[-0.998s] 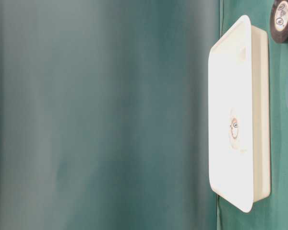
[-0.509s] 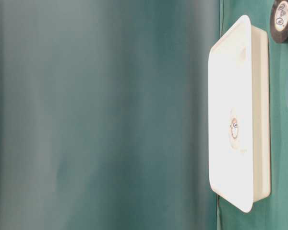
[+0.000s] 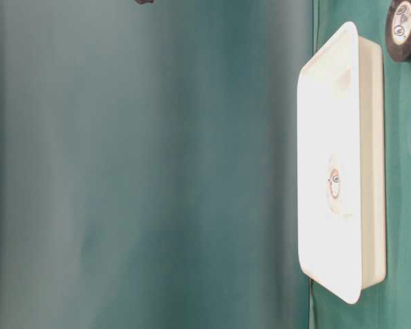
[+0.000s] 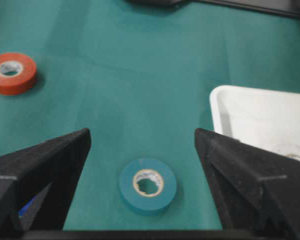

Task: Pick up the tape from a random location and place it into the white case.
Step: 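Open the right gripper and move it toward the teal tape roll, then lower the right gripper over the teal tape roll's rim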

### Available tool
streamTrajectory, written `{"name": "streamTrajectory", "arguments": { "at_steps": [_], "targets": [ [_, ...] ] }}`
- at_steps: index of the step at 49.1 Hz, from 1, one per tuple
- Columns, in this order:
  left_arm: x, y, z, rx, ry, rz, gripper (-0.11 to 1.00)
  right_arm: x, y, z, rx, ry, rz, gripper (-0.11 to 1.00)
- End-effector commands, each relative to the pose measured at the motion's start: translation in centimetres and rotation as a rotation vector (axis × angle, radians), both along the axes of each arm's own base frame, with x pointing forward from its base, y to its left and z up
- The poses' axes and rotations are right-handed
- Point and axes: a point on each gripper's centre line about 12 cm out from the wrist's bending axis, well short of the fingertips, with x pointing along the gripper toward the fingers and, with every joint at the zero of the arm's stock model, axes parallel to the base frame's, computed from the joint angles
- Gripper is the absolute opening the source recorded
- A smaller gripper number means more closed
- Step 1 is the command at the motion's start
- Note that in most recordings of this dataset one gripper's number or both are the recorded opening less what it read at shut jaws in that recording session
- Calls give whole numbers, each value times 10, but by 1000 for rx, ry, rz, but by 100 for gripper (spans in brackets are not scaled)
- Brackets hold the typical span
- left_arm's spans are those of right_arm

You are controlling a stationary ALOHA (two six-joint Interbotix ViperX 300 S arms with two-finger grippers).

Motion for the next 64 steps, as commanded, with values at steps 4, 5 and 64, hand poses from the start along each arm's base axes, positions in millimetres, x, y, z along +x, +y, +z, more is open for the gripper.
{"name": "streamTrajectory", "arguments": {
  "at_steps": [4,5,64],
  "targets": [
    [1,1,6,0,-22,5,90,3,0,13,-2,-38,2,93],
    [1,1,6,0,-23,5,90,3,0,12,-2,-37,2,93],
    [2,2,7,2,-26,9,90,123,-4,22,-13,-18,-4,93]
  ]
}}
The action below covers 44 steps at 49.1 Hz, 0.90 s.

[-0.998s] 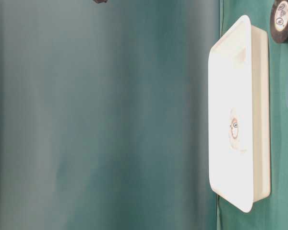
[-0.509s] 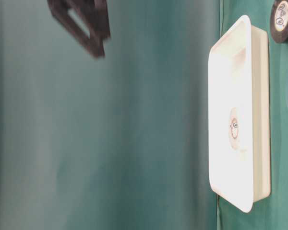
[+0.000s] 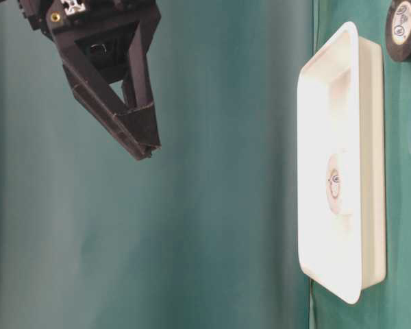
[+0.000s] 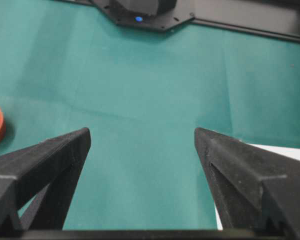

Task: Pick up the tape from a random location and place it into the white case.
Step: 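Lower the right gripper over the teal tape roll's rim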

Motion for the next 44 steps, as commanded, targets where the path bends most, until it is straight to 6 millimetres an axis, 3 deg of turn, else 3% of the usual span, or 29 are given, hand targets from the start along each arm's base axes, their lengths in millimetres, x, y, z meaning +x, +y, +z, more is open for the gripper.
{"name": "streamTrajectory", "arguments": {
  "at_steps": [1,24,44],
  "targets": [
    [1,1,7,0,-23,6,90,2,-1,14,1,-35,-2,93],
    [1,6,7,2,-23,26,90,3,-1,23,84,191,-36,93],
    [1,9,7,0,-23,40,90,14,-1,36,159,528,-97,93]
  ]
}}
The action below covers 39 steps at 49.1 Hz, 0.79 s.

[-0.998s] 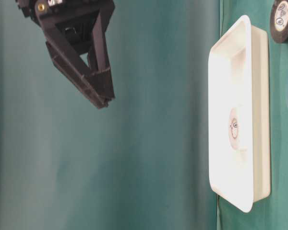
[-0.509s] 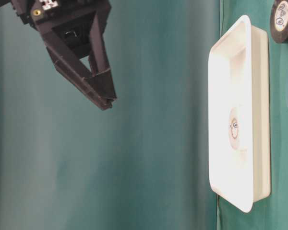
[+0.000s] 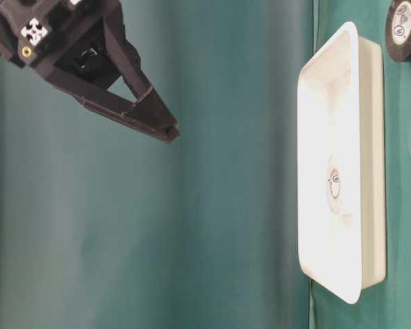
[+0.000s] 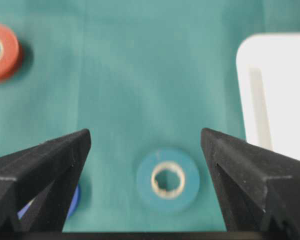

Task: Pick up the tape from a random location and place it into the white case.
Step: 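Lower the right gripper over the teal tape roll's rim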

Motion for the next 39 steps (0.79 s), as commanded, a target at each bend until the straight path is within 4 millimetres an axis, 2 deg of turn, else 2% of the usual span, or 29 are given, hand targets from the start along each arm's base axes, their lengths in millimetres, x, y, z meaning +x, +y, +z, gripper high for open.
{"name": "streamTrajectory", "arguments": {
  "at_steps": [1,18,39],
  "targets": [
    [1,1,7,1,-25,5,90,3,0,18,8,34,-4,93],
    [2,1,8,1,-34,6,90,14,2,19,19,234,1,93],
    [2,5,8,1,-35,22,90,13,2,17,19,268,4,93]
  ]
}}
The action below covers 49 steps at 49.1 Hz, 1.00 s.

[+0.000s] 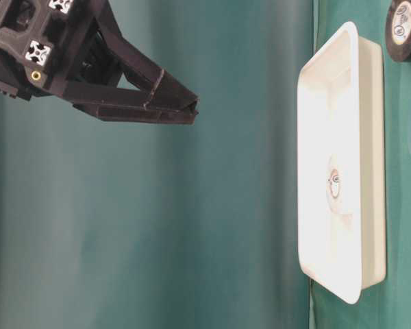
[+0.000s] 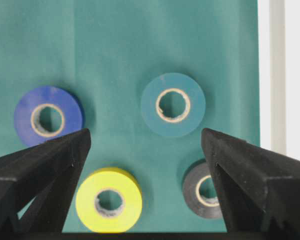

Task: Pick up the tape from a random location and place it into the white case.
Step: 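Lower the right gripper over the teal tape roll's rim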

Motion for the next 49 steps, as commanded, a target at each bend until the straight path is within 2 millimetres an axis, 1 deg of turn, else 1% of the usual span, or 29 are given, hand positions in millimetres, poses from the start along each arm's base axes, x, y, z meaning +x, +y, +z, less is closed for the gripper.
{"name": "streamTrajectory", "arguments": {
  "at_steps": [1,6,13,26,33,49],
  "targets": [
    [1,1,7,1,-23,6,90,1,0,14,3,-38,-2,93],
    [1,1,7,1,-23,6,90,1,0,14,5,-41,-2,93],
    [1,1,7,1,-22,6,90,1,0,8,1,-32,-3,93],
    [1,2,7,1,-23,8,90,3,3,-19,3,-11,1,93],
    [1,1,7,1,-25,6,90,4,3,-39,3,0,-2,93],
    [2,2,7,1,-26,6,90,11,3,-98,2,37,-4,93]
  ]
}}
